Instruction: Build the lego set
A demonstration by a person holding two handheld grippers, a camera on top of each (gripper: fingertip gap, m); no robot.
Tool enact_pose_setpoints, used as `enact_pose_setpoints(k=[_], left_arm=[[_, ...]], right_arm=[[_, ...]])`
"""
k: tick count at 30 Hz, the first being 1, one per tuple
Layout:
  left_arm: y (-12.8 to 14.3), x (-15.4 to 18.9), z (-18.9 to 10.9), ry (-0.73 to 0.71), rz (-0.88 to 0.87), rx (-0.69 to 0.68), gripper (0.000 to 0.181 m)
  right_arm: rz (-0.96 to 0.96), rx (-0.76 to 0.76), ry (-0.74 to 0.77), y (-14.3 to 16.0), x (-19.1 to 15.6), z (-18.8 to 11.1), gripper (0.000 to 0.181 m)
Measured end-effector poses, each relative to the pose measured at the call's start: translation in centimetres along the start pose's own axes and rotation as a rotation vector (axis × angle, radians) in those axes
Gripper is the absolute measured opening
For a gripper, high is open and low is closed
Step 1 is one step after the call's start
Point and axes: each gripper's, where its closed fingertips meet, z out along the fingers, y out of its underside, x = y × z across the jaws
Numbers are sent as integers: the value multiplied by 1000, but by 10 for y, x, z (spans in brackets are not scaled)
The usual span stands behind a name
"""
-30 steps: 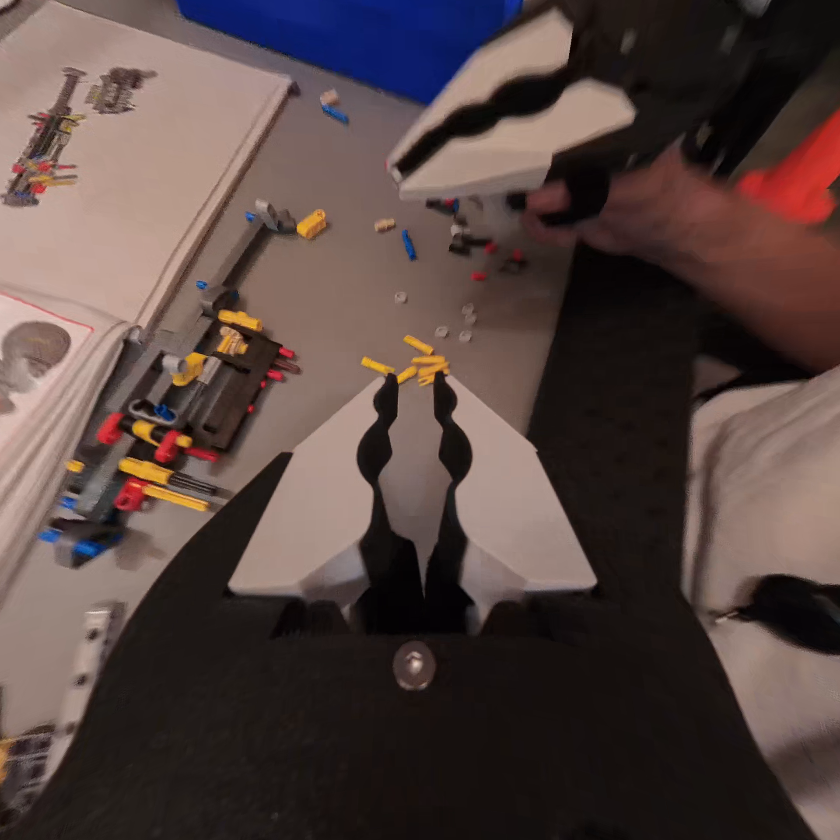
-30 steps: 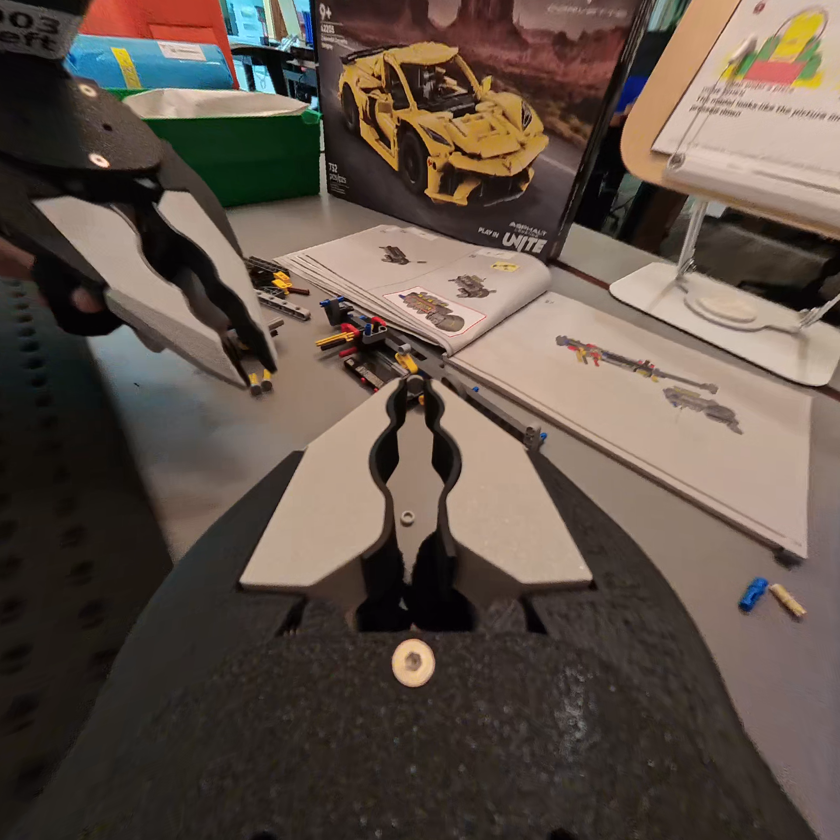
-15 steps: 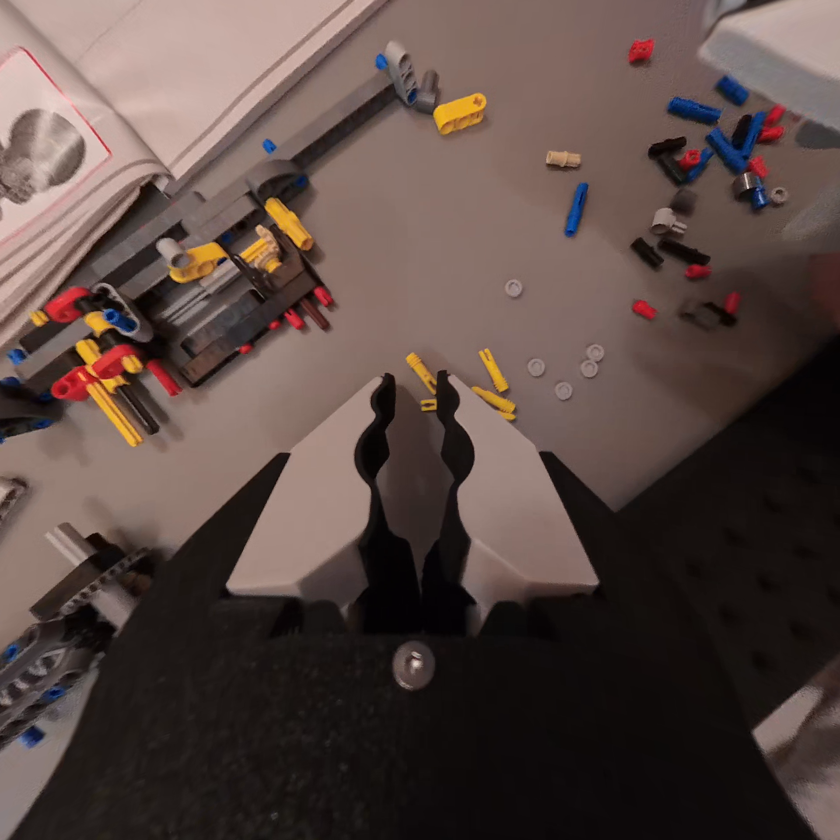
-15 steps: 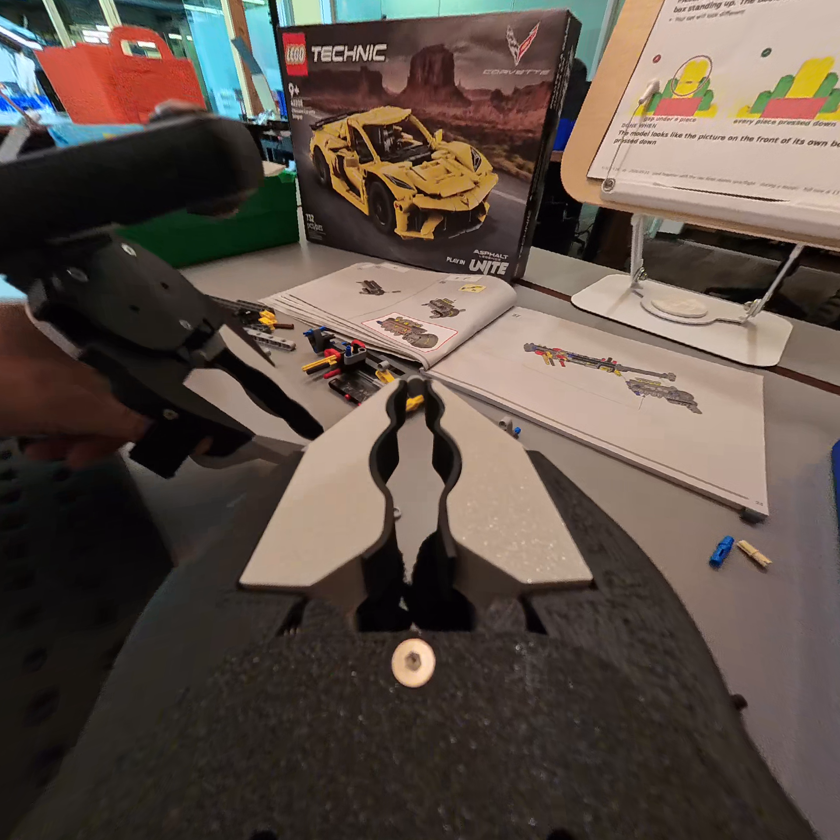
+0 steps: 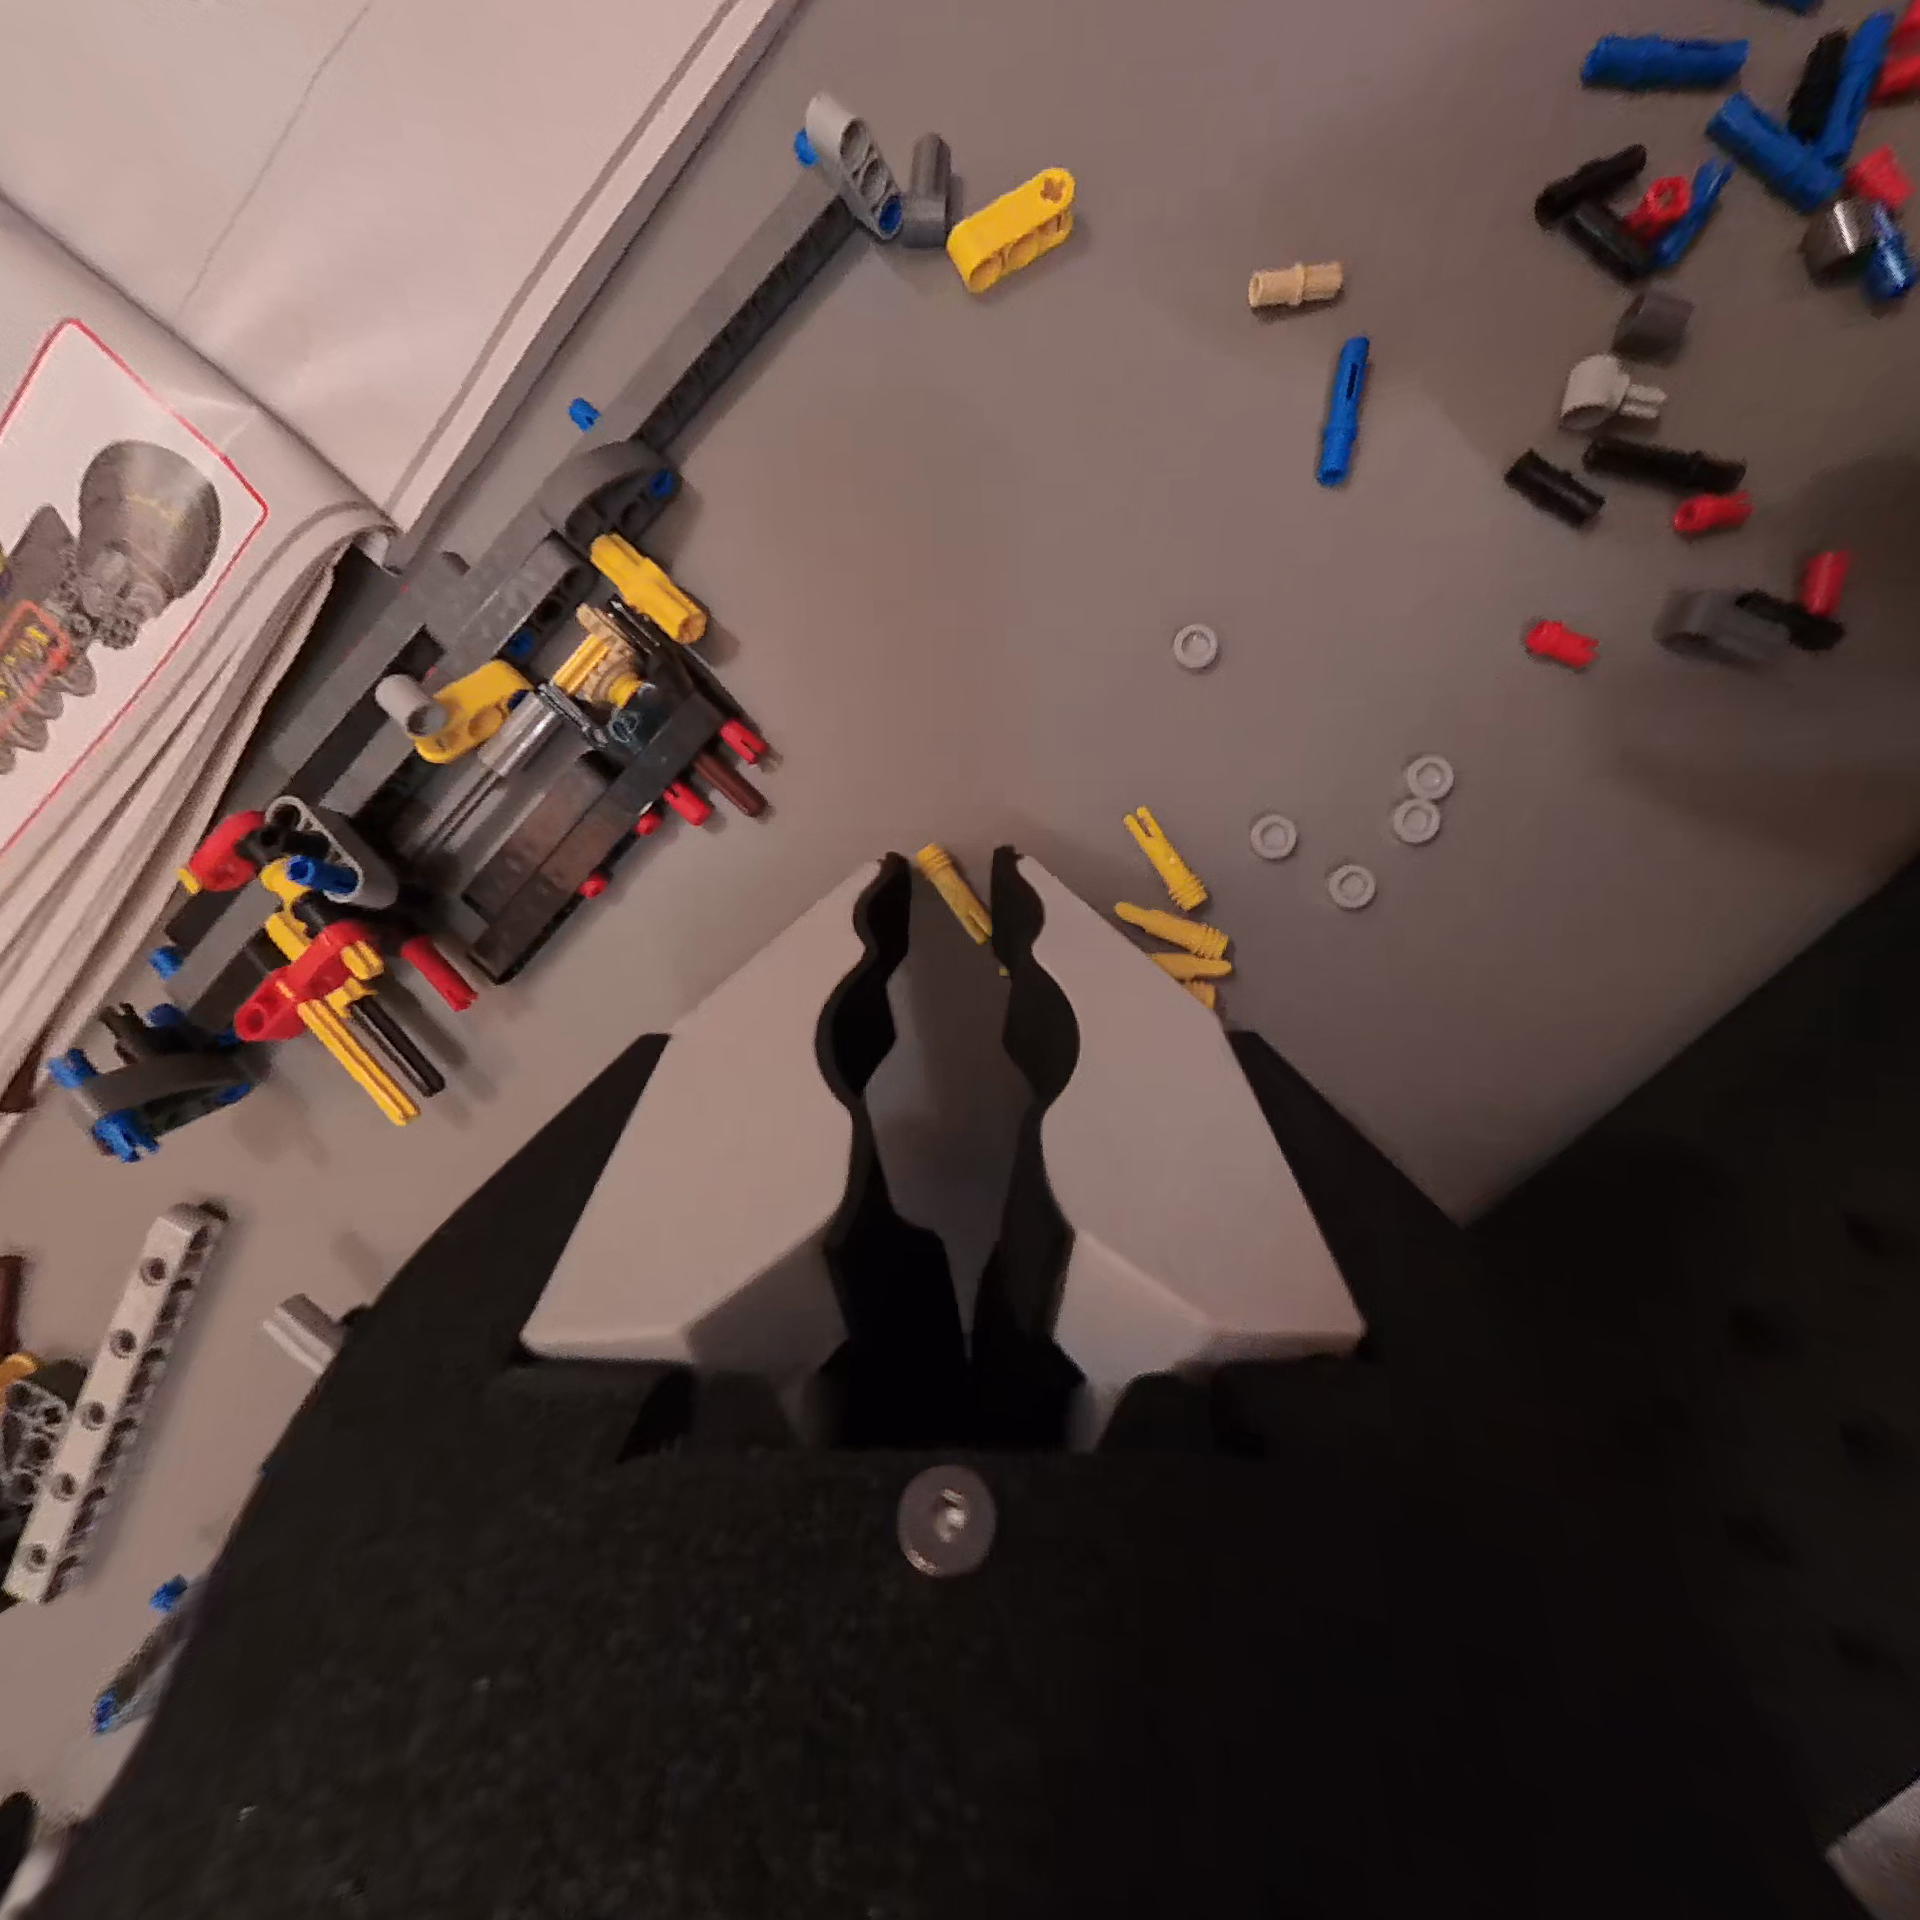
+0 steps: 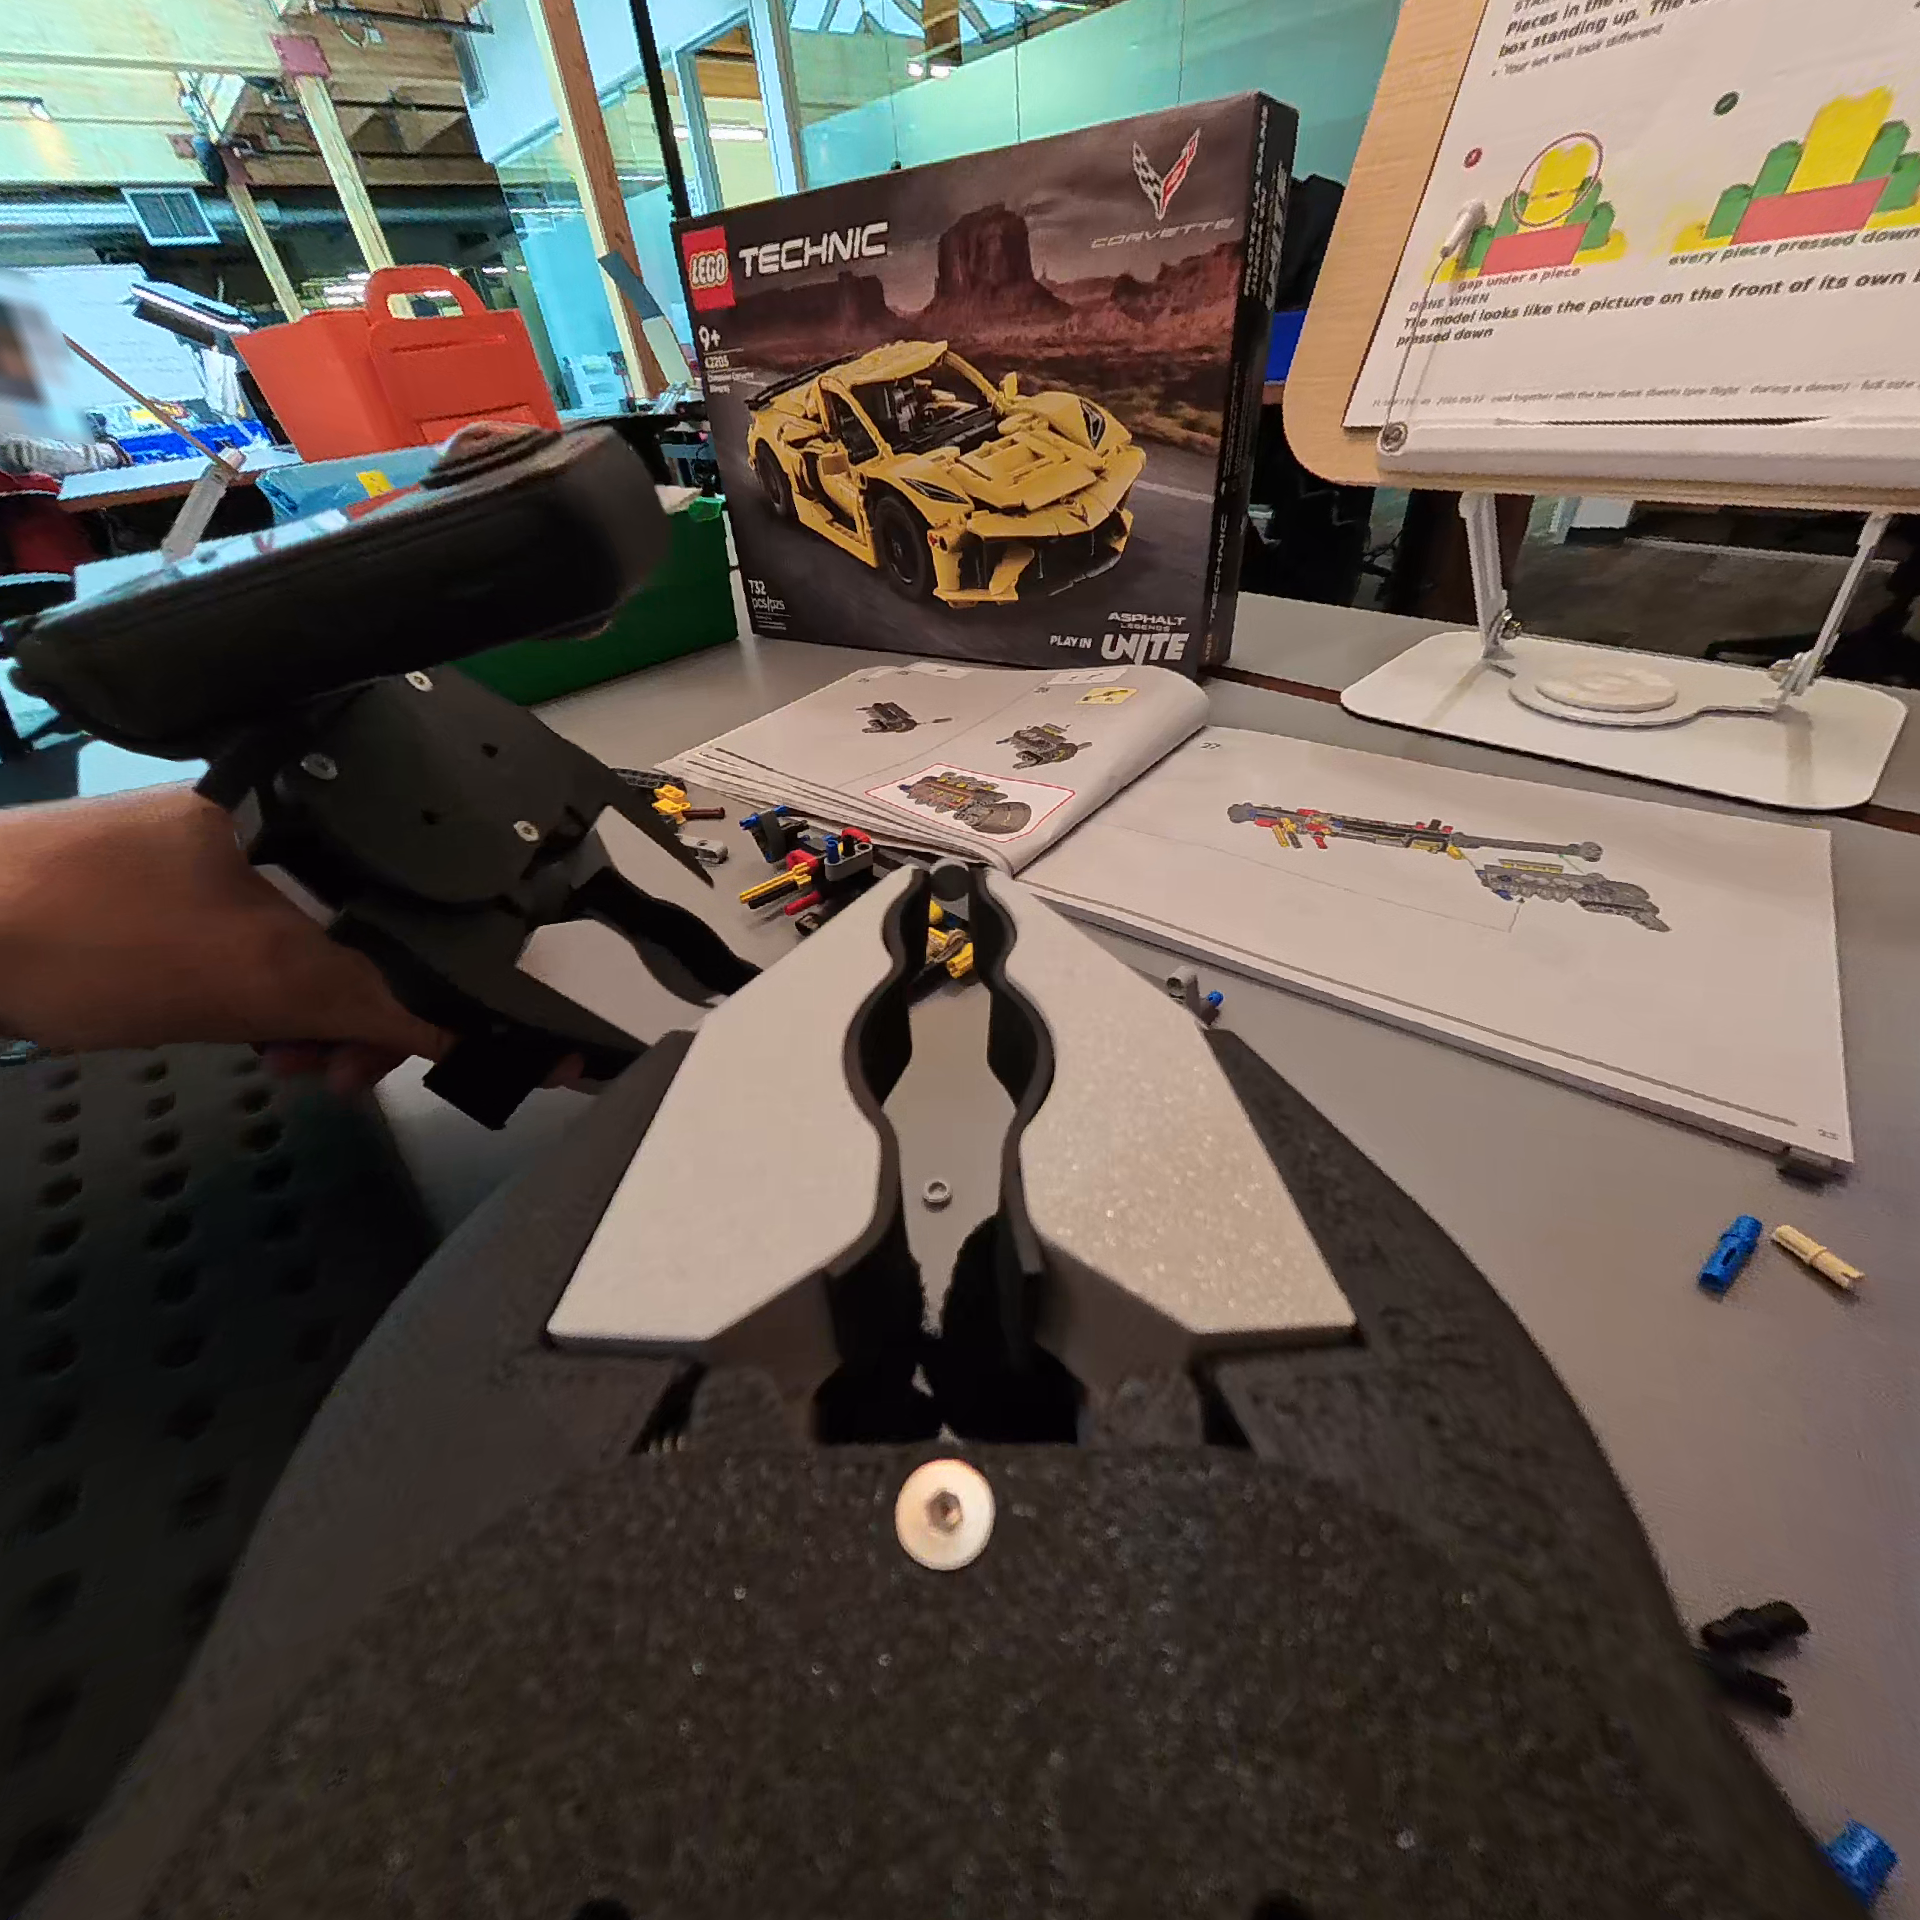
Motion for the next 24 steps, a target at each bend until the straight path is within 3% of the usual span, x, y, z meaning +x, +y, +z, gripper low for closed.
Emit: enact_pose_setpoints(k=[4, 9, 14, 16, 20, 24], left_arm=[[4, 0, -3, 21, 24, -11, 18], [2, 4, 0, 78, -20, -7, 4], [-5, 3, 4, 88, 175, 46, 3], [-11, 1, 0, 81, 301, 123, 4], [-30, 2, -36, 52, 582, 418, 3], [-15, 4, -65, 30, 690, 560, 3]], right_arm=[[12, -8, -8, 2, 0, 1, 7], [14, -14, -17, 3, -1, 2, 7], [23, -48, -37, 10, -3, 5, 7], [34, -88, -52, 17, -5, 8, 7], [56, -178, -173, 33, -23, 16, 7], [45, -225, -353, 39, -54, 19, 6]])
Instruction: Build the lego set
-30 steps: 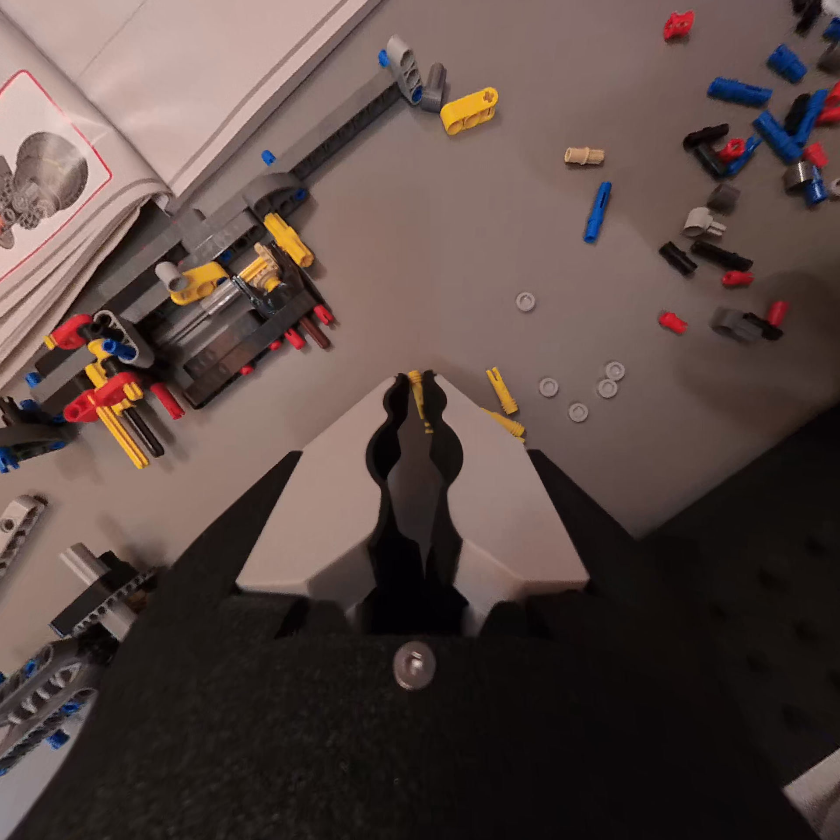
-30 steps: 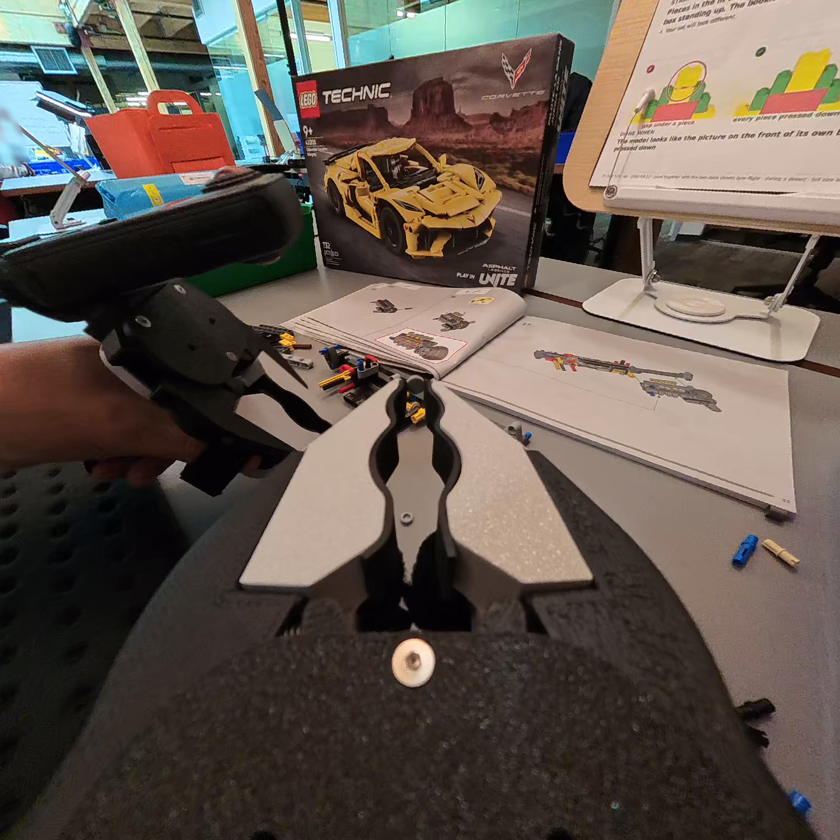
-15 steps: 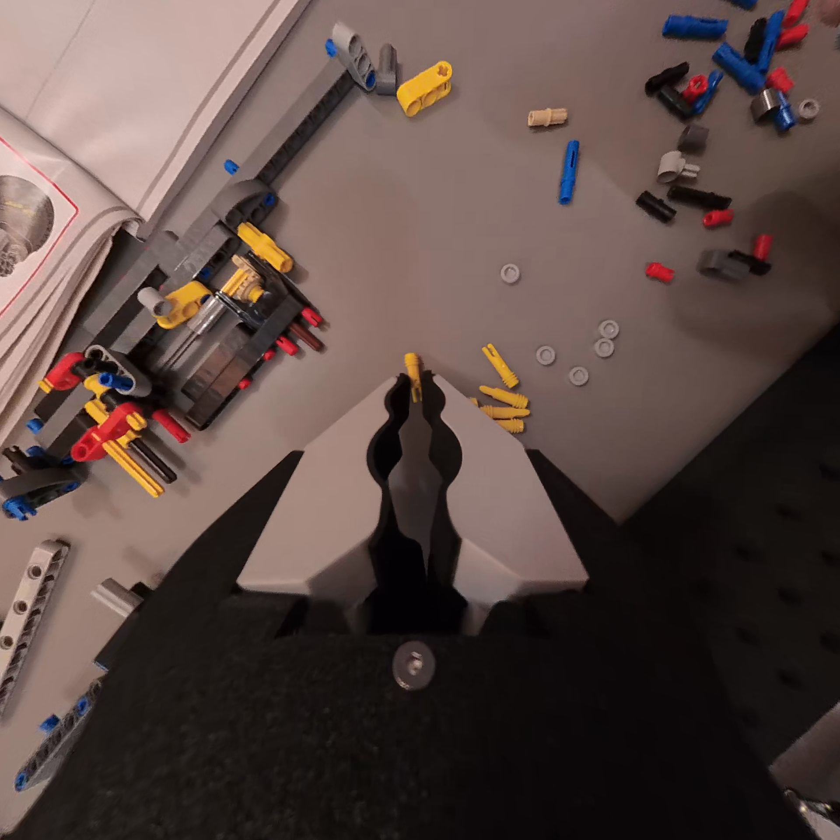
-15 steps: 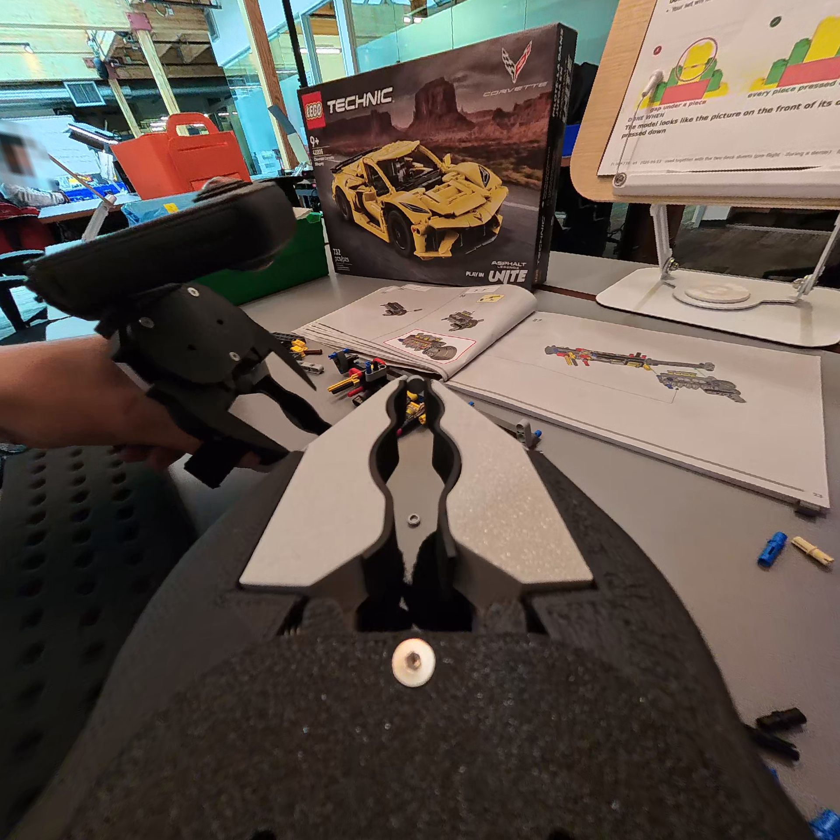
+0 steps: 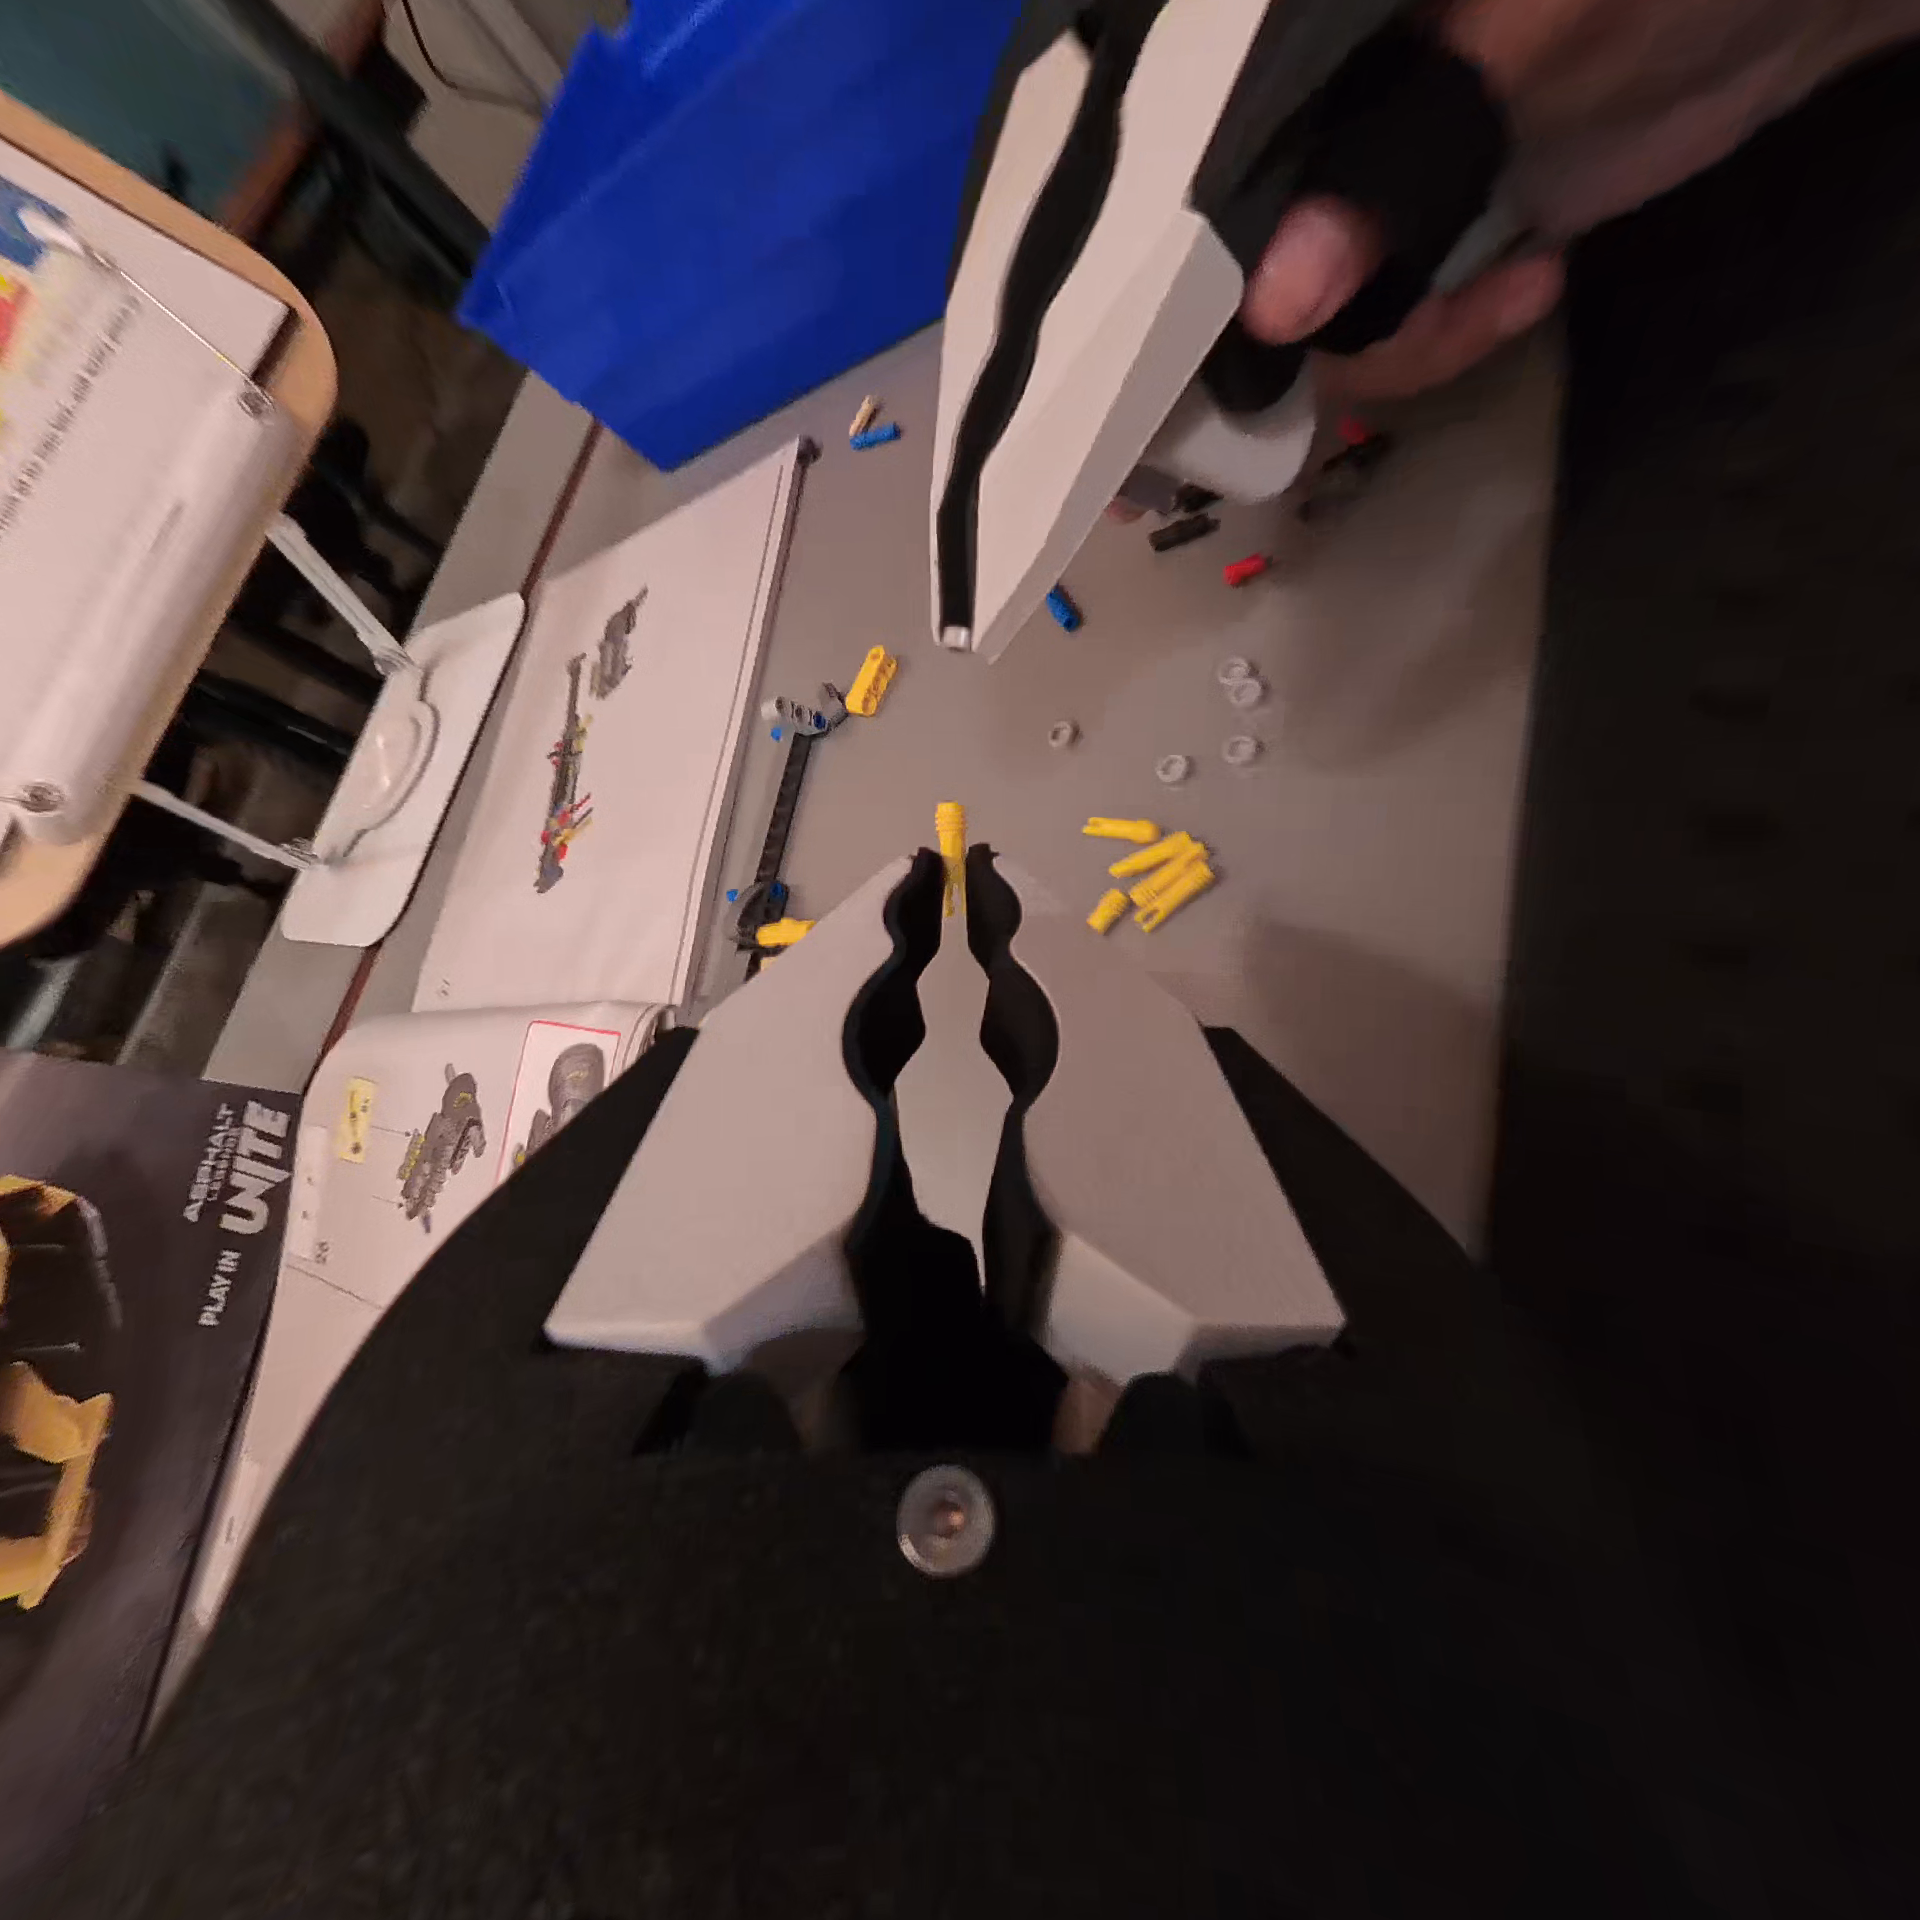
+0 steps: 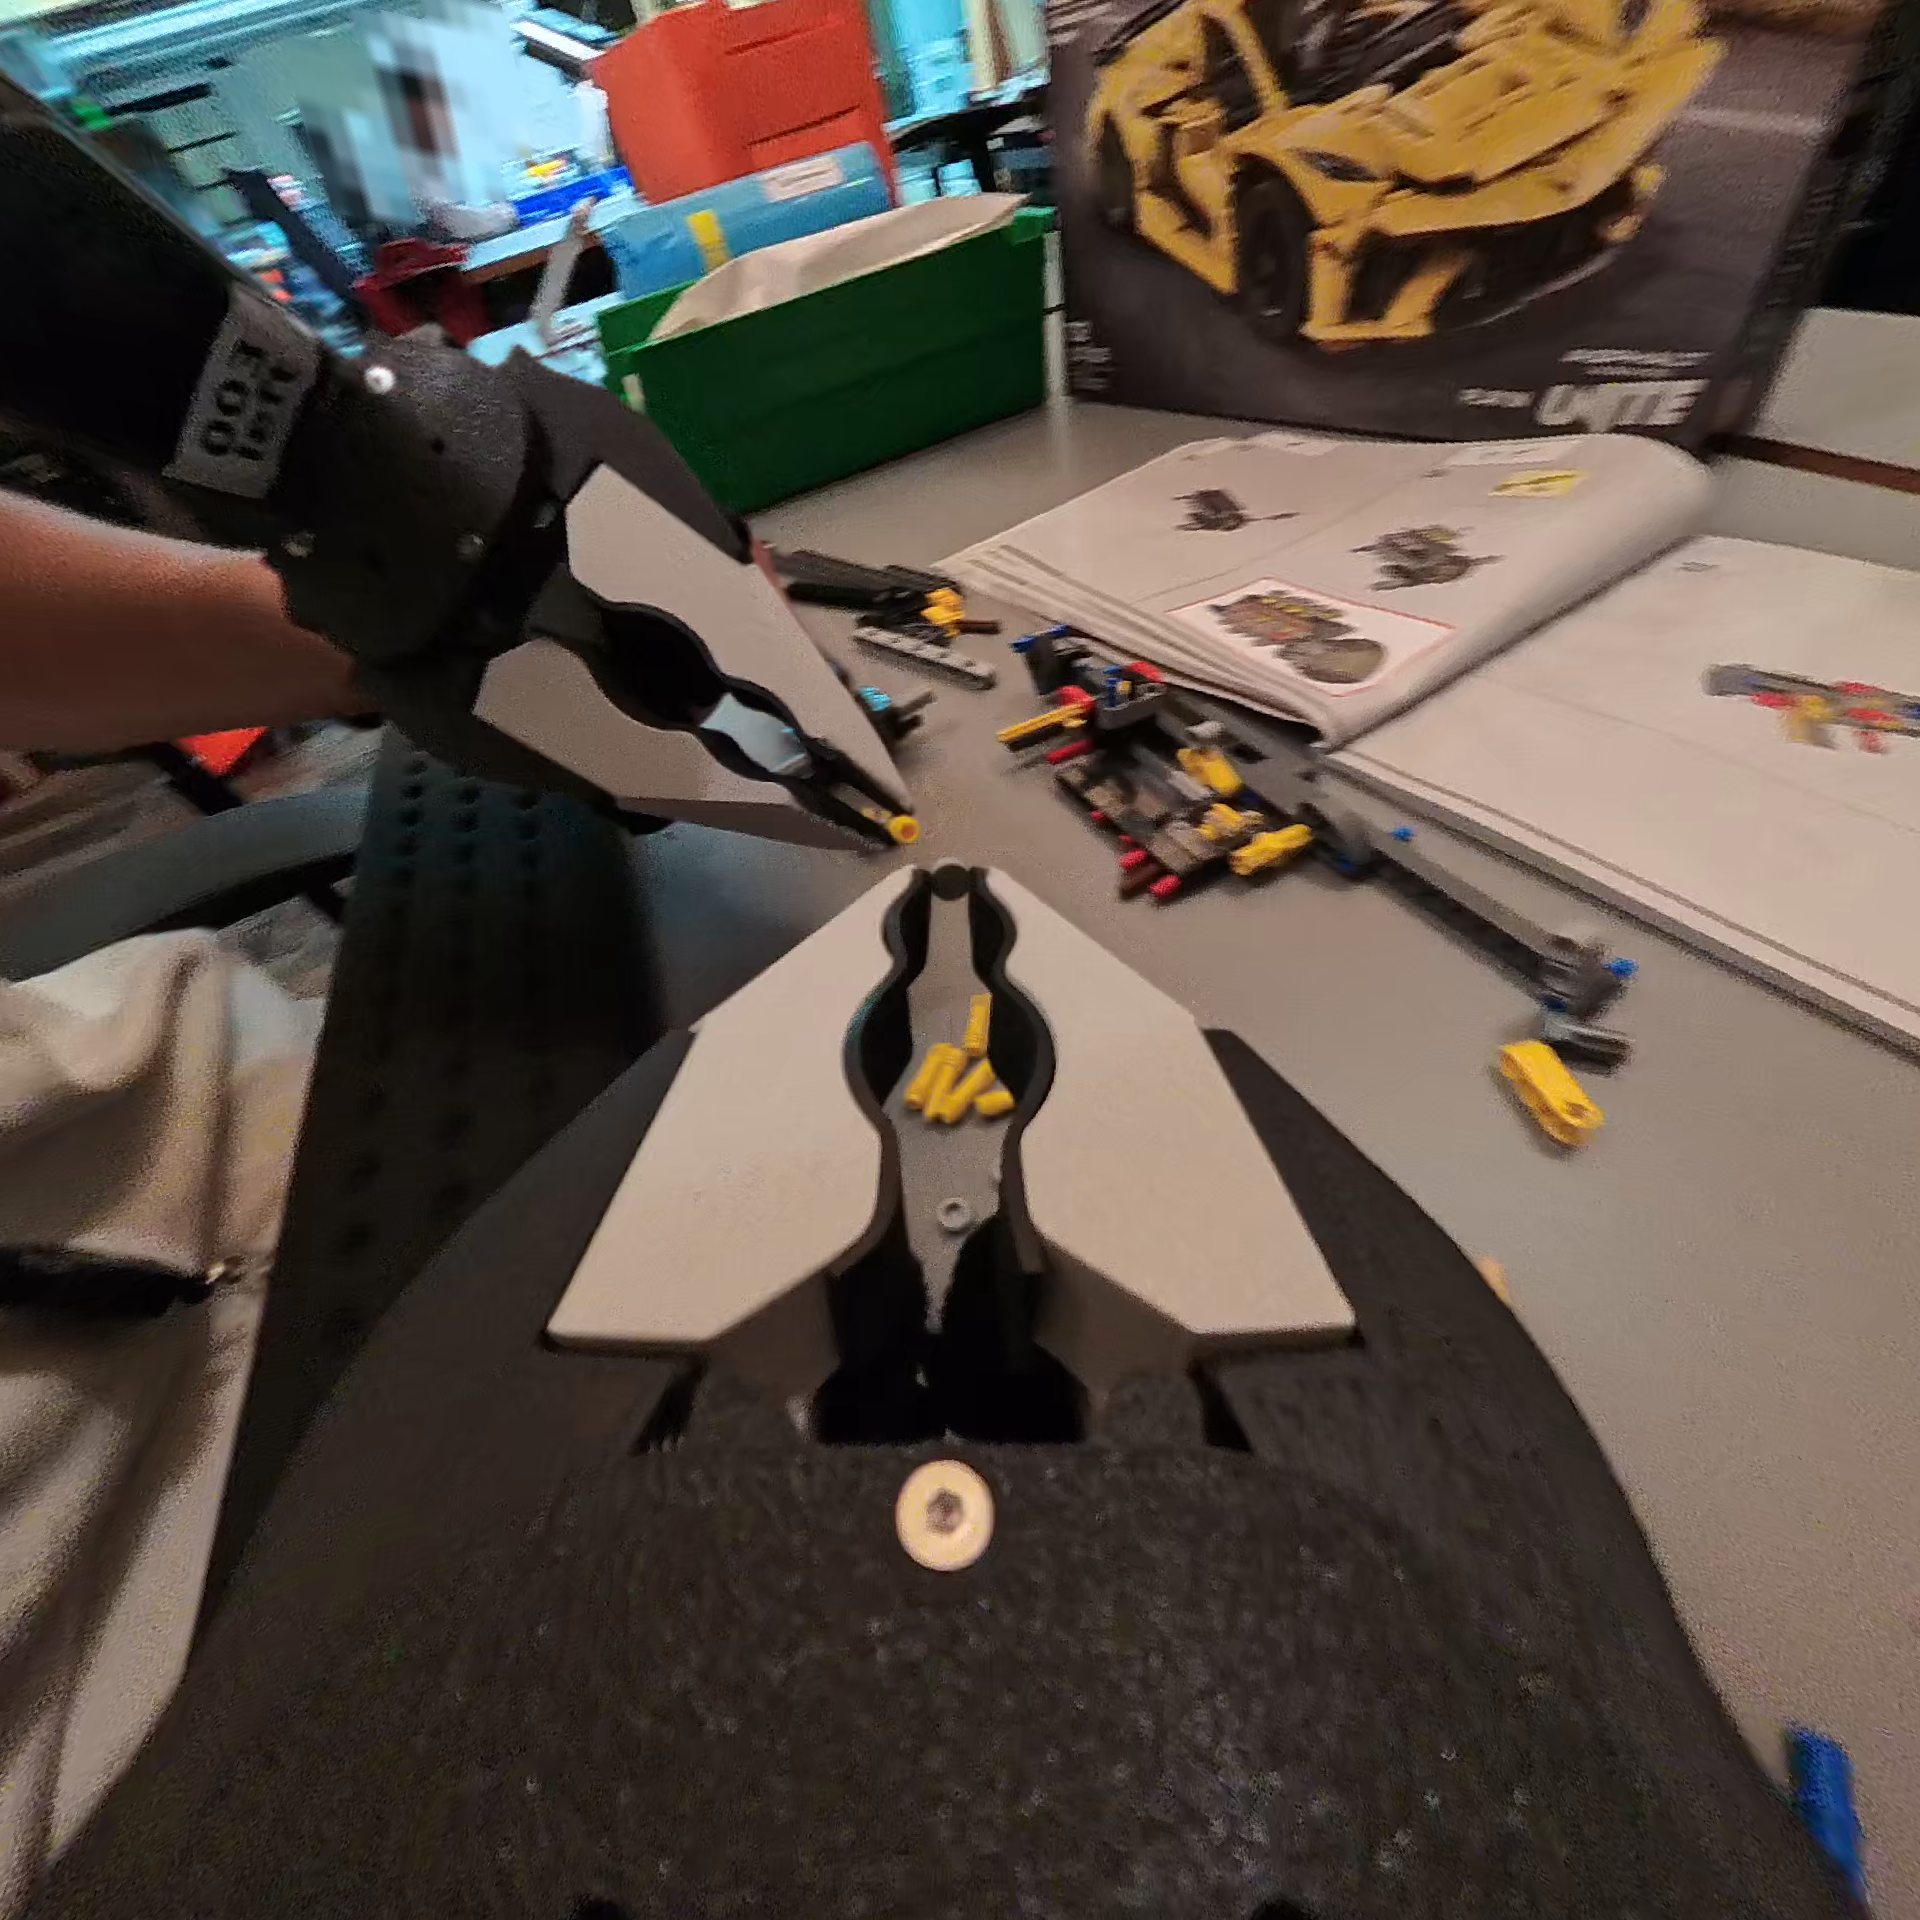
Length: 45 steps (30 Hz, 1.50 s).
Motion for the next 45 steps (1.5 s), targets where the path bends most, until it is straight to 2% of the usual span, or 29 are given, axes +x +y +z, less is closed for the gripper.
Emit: enact_pose_setpoints(k=[3, 6, 9, 12, 17, 21, 27, 33, 38, 43, 45], left_arm=[[11, 5, -18, -80, 9, 15, 3], [26, 9, -31, -132, 39, 5, 3], [25, 10, -46, -173, 76, 45, 3], [25, 16, -50, -145, 76, 67, 3], [22, 19, -53, -136, 93, 90, 3], [23, 21, -53, -143, 116, 77, 3], [28, 21, -52, -125, 94, 54, 3], [28, 25, -50, -108, 113, 52, 3], [17, 24, -58, -69, 31, 139, 4], [-11, 23, -80, 80, -177, 356, 3], [-20, 22, -89, 131, -247, 430, 0]], right_arm=[[-25, -22, -116, -2, -23, 12, 6], [-84, -63, -127, -2, -36, 29, 6], [-119, -106, -131, 3, -49, 48, 6], [-151, -109, -142, 5, -63, 59, 6], [-167, -131, -100, 11, -57, 57, 6], [-202, -167, -123, 18, -64, 61, 6], [-190, -122, -125, 10, -63, 57, 6], [-199, -151, -118, 15, -63, 60, 6], [-143, -103, -169, 7, -66, 57, 6], [30, -20, -397, -11, -85, 48, 6], [52, -47, -474, -8, -93, 49, 7]])
